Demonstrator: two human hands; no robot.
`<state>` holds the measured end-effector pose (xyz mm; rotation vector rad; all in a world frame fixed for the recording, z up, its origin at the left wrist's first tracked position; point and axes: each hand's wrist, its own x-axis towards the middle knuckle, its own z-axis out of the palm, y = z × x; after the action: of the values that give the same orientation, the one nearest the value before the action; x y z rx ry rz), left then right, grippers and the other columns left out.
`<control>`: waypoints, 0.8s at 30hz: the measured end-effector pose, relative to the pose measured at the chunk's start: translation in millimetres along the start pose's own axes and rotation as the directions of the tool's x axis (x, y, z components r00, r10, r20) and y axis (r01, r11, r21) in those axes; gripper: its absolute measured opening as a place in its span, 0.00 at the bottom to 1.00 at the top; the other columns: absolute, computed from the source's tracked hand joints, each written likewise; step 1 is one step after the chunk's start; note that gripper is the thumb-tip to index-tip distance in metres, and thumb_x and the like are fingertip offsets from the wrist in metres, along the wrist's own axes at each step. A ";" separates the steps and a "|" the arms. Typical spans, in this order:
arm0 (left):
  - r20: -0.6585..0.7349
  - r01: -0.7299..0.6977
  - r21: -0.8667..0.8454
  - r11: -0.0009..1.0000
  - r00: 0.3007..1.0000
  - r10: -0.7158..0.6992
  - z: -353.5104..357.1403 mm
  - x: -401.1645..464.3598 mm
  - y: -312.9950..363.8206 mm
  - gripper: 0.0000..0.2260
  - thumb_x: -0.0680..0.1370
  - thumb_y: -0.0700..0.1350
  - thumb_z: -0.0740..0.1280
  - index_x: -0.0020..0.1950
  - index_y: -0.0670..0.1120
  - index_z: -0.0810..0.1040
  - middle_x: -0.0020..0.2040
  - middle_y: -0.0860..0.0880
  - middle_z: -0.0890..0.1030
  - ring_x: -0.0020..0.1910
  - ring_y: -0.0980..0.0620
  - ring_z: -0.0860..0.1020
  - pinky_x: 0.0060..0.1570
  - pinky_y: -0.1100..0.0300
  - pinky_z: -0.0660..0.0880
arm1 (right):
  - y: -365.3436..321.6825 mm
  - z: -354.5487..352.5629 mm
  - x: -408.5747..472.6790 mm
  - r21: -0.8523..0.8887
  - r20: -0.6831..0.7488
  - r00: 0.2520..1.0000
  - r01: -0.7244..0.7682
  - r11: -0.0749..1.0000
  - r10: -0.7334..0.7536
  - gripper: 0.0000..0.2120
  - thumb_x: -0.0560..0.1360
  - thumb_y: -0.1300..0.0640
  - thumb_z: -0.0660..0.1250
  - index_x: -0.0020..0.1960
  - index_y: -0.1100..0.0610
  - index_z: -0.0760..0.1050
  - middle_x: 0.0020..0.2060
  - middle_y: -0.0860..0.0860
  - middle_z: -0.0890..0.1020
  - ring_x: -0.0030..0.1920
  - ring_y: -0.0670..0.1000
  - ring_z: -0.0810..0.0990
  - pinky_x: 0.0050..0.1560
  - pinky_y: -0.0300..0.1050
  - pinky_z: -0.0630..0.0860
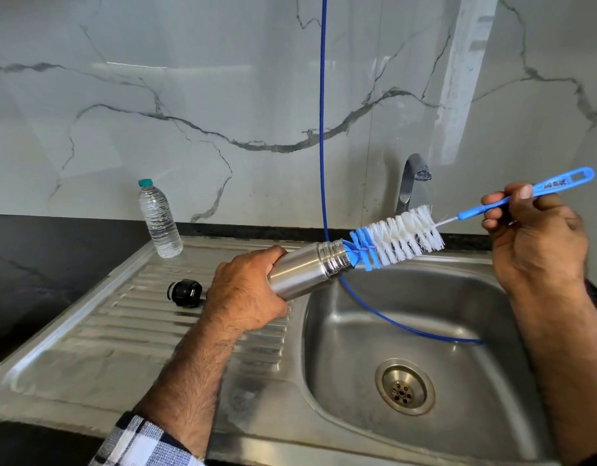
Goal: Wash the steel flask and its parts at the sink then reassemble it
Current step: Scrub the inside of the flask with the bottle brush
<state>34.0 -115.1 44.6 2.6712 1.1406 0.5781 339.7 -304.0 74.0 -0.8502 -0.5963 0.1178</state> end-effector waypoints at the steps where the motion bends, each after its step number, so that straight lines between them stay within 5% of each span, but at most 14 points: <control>1: -0.004 -0.008 -0.001 1.000 1.000 0.008 1.1 -0.2 0.1 0.39 0.61 0.50 0.86 0.69 0.58 0.74 0.51 0.59 0.77 0.51 0.53 0.77 0.59 0.47 0.80 | -0.3 2.6 -2.5 0.018 0.003 1.000 0.030 0.999 -0.030 0.08 0.86 0.57 0.63 0.49 0.55 0.77 0.37 0.50 0.85 0.34 0.47 0.77 0.40 0.40 0.77; 6: -0.009 -0.028 0.068 0.997 1.000 0.028 6.4 -0.6 -1.8 0.35 0.62 0.48 0.83 0.67 0.59 0.76 0.52 0.59 0.80 0.51 0.55 0.75 0.64 0.49 0.73 | 10.2 21.8 -15.8 0.051 0.017 0.998 0.057 0.997 -0.058 0.09 0.87 0.59 0.60 0.49 0.54 0.74 0.36 0.50 0.84 0.32 0.47 0.76 0.38 0.40 0.75; 16: -0.046 -0.003 -0.076 0.997 0.999 -0.001 8.4 -0.2 8.7 0.37 0.58 0.51 0.84 0.63 0.63 0.74 0.48 0.60 0.79 0.48 0.52 0.79 0.51 0.48 0.82 | -5.5 5.7 -6.7 0.087 -0.029 0.998 0.061 0.994 -0.058 0.08 0.87 0.57 0.62 0.49 0.54 0.74 0.35 0.48 0.85 0.33 0.46 0.75 0.39 0.39 0.75; 24: -0.095 0.028 -0.095 0.995 0.995 -0.037 2.4 0.8 3.0 0.39 0.58 0.49 0.88 0.67 0.58 0.77 0.51 0.59 0.80 0.50 0.52 0.80 0.57 0.45 0.81 | -3.7 20.3 -14.3 0.088 -0.028 0.999 0.032 0.996 -0.029 0.11 0.88 0.61 0.58 0.48 0.55 0.74 0.35 0.49 0.85 0.32 0.47 0.76 0.38 0.40 0.75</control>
<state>37.4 -116.6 43.6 2.5664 1.1497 0.7437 316.4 -297.5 80.6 -0.7556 -0.5743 0.1040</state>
